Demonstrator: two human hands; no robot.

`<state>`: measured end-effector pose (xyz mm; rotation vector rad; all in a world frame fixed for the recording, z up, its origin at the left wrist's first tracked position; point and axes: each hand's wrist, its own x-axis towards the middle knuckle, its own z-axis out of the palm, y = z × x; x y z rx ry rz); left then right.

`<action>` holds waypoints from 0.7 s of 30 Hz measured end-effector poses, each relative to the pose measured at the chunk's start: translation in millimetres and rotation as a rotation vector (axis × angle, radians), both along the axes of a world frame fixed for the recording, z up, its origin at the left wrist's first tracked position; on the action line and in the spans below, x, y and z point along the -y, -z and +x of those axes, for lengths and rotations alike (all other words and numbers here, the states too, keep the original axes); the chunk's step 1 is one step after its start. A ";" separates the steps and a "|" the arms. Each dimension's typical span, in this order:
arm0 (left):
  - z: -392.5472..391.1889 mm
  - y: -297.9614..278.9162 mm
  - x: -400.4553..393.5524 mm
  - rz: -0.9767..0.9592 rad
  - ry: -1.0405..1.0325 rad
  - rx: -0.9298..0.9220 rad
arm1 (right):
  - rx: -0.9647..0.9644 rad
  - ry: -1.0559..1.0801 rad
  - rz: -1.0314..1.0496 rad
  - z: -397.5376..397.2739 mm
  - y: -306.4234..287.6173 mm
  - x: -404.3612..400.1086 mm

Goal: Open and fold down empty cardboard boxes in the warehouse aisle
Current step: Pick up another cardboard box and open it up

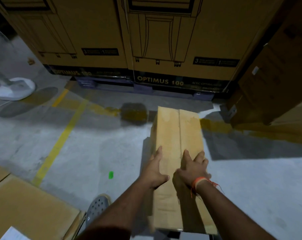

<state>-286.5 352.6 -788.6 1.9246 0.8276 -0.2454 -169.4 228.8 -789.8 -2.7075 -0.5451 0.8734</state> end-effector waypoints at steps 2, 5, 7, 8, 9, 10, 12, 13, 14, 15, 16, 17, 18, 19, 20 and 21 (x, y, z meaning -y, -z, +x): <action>11.8 0.0 11.5 -0.200 0.087 0.105 | 0.057 0.025 0.050 1.0 -7.3 -2.4; 22.7 15.7 29.5 -0.203 0.114 0.078 | -0.028 0.071 0.131 5.8 -5.7 3.9; 23.9 27.5 34.3 -0.157 0.019 0.007 | -0.100 0.112 0.098 12.4 1.7 16.2; 22.5 34.8 33.6 -0.159 -0.037 -0.027 | -0.119 0.144 0.065 17.4 5.2 24.3; 21.3 43.8 30.9 -0.161 -0.084 -0.083 | -0.117 0.167 0.026 23.6 8.4 32.9; 20.8 53.0 28.0 -0.165 -0.115 -0.138 | -0.099 0.178 -0.021 30.7 10.8 41.9; 21.1 74.5 23.2 -0.194 -0.152 -0.179 | -0.055 0.198 -0.095 47.0 15.6 59.5; 24.1 83.4 25.1 -0.242 -0.189 -0.185 | -0.043 0.222 -0.118 55.3 18.8 67.7; 27.5 86.3 29.5 -0.303 -0.211 -0.169 | -0.035 0.242 -0.138 62.7 22.8 75.7; 33.4 92.9 35.6 -0.387 -0.249 -0.161 | -0.028 0.246 -0.158 69.6 27.7 82.7; 39.9 95.6 44.3 -0.465 -0.271 -0.135 | -0.025 0.232 -0.180 75.7 33.4 88.8; 47.3 103.4 53.9 -0.549 -0.283 -0.099 | -0.022 0.203 -0.202 80.1 38.5 92.6; 54.0 103.0 64.5 -0.641 -0.272 -0.071 | -0.018 0.169 -0.220 82.9 43.1 93.8; 61.1 100.9 75.2 -0.736 -0.266 -0.049 | -0.012 0.134 -0.231 84.4 47.5 92.7; 68.9 101.4 85.5 -0.811 -0.282 -0.031 | -0.007 0.104 -0.236 85.1 51.0 89.2; 75.0 107.5 93.0 -0.884 -0.326 -0.024 | -0.009 0.084 -0.239 85.0 53.9 84.0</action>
